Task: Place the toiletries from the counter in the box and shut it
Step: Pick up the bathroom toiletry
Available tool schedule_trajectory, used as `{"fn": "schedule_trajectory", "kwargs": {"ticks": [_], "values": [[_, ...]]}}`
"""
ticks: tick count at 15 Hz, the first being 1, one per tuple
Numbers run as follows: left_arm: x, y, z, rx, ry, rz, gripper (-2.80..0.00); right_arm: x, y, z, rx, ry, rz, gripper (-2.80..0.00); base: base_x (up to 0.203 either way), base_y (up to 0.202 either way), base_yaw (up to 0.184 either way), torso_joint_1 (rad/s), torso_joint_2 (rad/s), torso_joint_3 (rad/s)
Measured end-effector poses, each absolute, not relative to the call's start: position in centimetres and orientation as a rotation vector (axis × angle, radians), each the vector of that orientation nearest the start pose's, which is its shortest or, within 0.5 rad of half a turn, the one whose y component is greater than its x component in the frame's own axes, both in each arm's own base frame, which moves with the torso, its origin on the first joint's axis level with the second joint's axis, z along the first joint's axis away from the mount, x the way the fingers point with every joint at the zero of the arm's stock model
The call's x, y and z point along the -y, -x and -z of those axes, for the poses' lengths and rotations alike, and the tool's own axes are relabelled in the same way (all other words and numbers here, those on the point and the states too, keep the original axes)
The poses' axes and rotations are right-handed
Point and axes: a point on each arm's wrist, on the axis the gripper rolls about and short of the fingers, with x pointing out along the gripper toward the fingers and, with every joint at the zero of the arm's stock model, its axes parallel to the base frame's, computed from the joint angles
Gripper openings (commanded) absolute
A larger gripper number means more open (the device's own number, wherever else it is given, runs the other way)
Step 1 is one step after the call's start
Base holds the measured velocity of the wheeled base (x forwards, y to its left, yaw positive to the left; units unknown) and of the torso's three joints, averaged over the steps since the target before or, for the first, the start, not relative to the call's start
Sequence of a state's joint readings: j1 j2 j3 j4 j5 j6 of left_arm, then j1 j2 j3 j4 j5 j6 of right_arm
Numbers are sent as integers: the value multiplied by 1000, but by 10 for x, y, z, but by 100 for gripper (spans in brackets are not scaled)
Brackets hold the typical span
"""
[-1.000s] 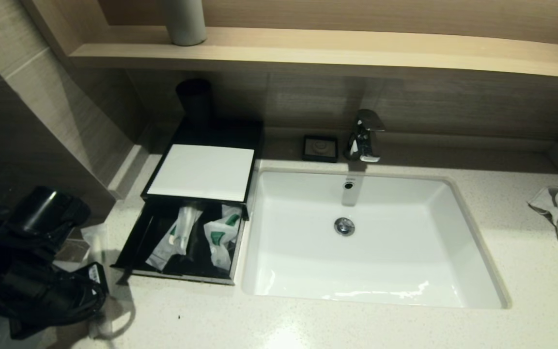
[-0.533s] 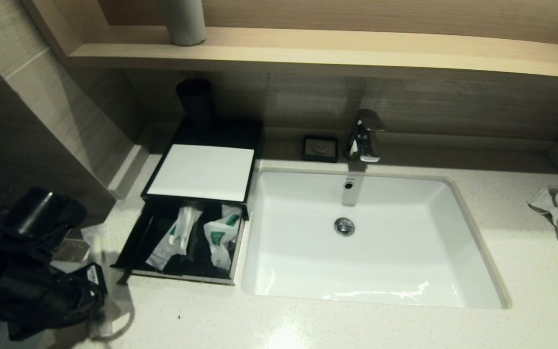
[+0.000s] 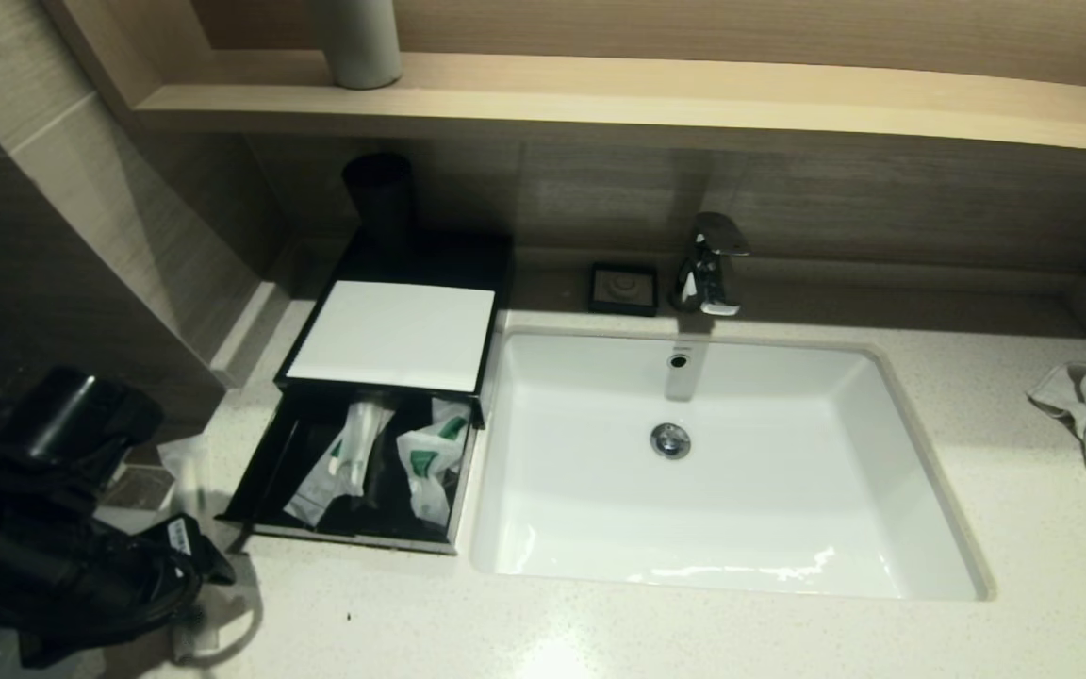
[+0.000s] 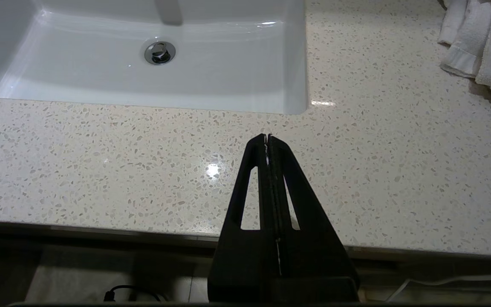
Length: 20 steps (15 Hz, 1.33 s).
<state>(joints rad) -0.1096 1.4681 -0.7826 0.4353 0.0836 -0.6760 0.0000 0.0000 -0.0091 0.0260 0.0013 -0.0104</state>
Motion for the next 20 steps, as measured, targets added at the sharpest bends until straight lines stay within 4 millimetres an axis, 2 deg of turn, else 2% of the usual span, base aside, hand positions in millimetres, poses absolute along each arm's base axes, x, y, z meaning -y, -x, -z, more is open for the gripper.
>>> {"fn": "schedule_trajectory", "kwargs": {"ticks": [11,20], "values": [[14,-205,-138,-1099,512,-380,0,0,24,-75,-17,10,-1,-280,0,0,0,0,0,0],[12,-207,-134,-1129,544,-359,0,0,24,-75,-17,10,-1,-280,0,0,0,0,0,0]]}}
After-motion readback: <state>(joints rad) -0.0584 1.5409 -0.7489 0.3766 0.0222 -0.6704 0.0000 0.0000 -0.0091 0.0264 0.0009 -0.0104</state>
